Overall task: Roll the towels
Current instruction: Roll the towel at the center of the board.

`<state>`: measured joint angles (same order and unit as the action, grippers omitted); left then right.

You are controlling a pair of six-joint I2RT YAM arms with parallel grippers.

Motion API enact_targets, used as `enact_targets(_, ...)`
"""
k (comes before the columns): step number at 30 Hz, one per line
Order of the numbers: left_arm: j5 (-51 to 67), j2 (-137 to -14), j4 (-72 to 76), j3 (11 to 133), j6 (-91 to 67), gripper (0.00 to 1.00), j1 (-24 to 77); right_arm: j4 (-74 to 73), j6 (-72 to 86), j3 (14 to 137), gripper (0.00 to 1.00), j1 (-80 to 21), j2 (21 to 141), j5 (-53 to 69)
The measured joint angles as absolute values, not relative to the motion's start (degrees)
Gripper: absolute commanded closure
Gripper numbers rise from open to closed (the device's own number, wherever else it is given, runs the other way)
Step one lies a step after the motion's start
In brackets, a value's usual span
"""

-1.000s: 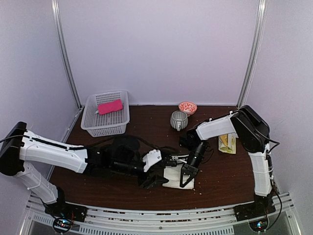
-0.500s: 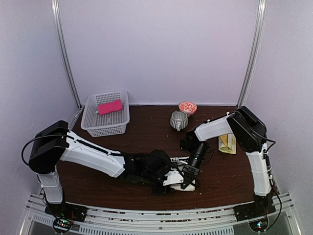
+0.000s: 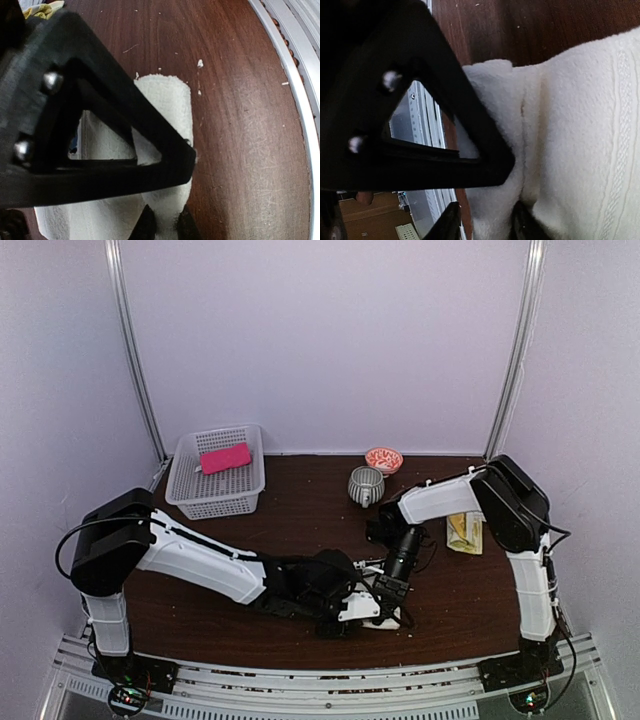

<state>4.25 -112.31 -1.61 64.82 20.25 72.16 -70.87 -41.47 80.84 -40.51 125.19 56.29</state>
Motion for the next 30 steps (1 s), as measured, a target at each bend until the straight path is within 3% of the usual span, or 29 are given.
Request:
enact_targets(4,4.3,-112.3,-2.2,65.3,19.3,0.96,72.4,-73.6,-43.7,84.0,0.61,-40.0,121.2,54.0)
enact_targets(10,5.0,-112.3,-5.5,66.6,16.7,0.97,72.9,-66.9,-35.7,84.4,0.69,-37.3,113.1,46.9)
enact_targets(20,9.0,-112.3,-12.3,69.9,9.5,0.97,73.4,-56.3,-25.6,81.2,0.75,-40.4,116.6,29.9)
enact_targets(25,13.0,-114.0,-14.5,72.3,6.2,0.97,72.3,-57.0,-25.5,83.7,0.64,-41.4,117.6,30.0)
enact_targets(30,23.1,-118.2,-14.4,75.5,3.0,0.97,68.4,-65.1,-29.6,96.2,0.55,-38.3,119.6,37.6)
